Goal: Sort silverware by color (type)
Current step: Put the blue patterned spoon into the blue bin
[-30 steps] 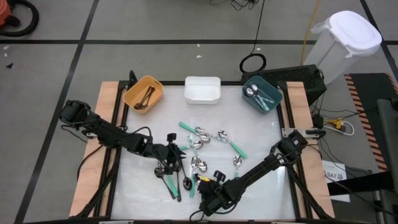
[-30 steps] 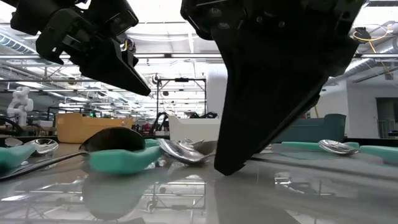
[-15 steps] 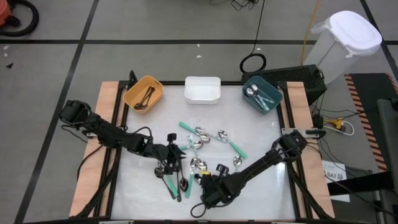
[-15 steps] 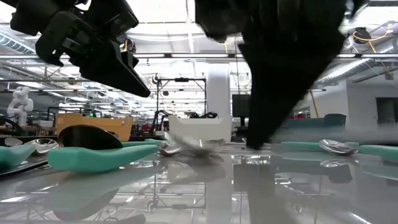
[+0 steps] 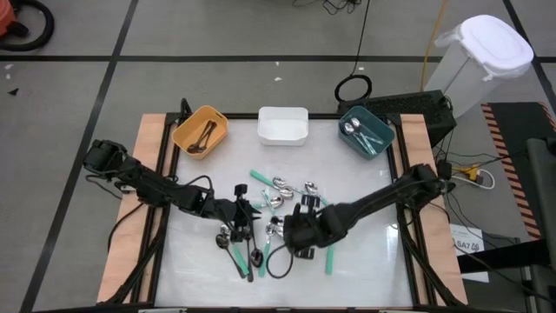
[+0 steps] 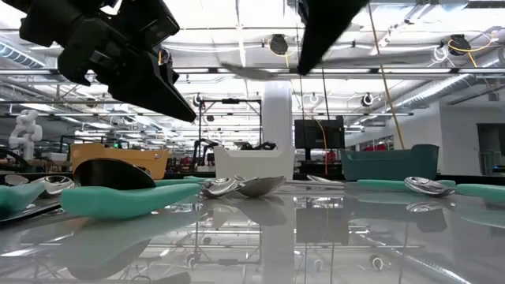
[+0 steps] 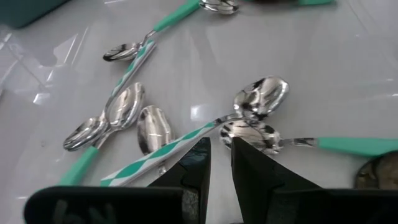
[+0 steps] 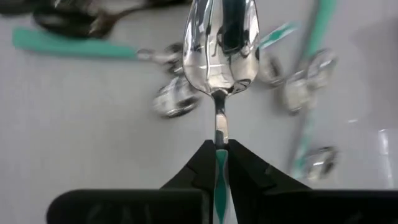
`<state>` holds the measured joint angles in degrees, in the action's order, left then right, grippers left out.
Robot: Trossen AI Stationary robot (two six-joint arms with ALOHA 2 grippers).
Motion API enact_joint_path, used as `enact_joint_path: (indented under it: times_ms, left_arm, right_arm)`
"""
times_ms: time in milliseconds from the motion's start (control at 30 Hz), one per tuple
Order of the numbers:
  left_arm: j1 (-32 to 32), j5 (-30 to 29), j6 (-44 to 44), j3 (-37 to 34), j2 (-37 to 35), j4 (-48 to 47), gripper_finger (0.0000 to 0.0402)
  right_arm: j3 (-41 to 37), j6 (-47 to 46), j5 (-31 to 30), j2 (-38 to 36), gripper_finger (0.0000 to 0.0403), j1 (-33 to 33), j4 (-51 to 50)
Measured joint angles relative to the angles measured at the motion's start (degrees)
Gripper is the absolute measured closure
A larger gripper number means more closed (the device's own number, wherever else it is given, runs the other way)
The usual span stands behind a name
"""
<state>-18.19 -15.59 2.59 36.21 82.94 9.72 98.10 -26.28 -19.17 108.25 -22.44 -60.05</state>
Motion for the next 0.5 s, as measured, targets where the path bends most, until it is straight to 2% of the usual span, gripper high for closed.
enact_joint_path:
  times_ms: [167,500]
  left_arm:
    - [1.32,0.00,-0.05,0.00,0.00,-0.73,0.0334]
    - [5.28,-0.04,-5.58,0.00,0.00,1.15,0.0334]
  right_arm:
    - [0.00,5.09,-8.70,-4.04,0.0384,2.61,-4.18]
    - [0.00,7.72,-35.46,-7.18,0.0384,5.61,-16.41]
